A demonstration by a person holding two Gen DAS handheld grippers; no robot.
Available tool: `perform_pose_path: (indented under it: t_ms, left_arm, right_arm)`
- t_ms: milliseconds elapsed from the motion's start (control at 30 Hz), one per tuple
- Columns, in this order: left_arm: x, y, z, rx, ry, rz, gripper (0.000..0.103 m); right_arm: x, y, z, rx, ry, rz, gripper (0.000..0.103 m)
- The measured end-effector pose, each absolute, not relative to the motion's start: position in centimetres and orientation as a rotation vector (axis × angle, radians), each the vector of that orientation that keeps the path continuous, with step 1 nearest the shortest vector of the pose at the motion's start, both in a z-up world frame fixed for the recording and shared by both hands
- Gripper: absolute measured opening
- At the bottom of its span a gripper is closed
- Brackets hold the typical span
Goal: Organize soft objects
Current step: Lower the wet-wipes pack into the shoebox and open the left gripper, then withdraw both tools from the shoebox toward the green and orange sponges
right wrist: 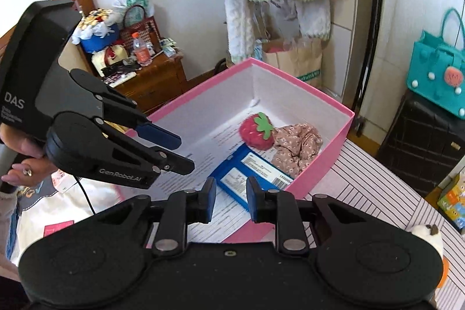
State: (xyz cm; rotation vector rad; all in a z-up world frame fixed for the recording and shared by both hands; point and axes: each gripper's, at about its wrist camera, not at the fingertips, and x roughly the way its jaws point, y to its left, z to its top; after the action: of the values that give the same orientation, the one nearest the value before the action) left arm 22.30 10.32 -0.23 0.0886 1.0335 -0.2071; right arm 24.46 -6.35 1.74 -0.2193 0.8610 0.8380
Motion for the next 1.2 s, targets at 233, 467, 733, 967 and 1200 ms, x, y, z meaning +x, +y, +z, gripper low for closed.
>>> perform_pose_path:
  t_ms: [233, 467, 733, 967, 1200]
  left_arm:
    - [18.1, 9.1, 2.1, 0.118, 1.013, -0.198, 0.042]
    - [13.8, 7.5, 4.7, 0.172, 0.960, -0.195, 0.052]
    - [9.8, 5.7, 6.2, 0.204, 0.927, -0.226, 0.061]
    - [7.0, 3.5, 6.7, 0.249, 0.906, -0.238, 0.064]
    - [4.7, 1.0, 6.0, 0.273, 0.895, -0.277, 0.071]
  right_arm:
    - [20.4, -7.7, 4.2, -0.251, 0.784, 0.847, 0.031]
    - [16.4, -9.3, 6.6, -0.271, 0.703, 0.851, 0.037]
    - [12.7, -12.6, 8.0, -0.265, 0.665, 0.861, 0.042]
    - [9.8, -16.0, 8.0, -0.260, 0.662, 0.837, 0.047]
    - [7.3, -20.1, 6.9, -0.256, 0.662, 0.785, 0.053]
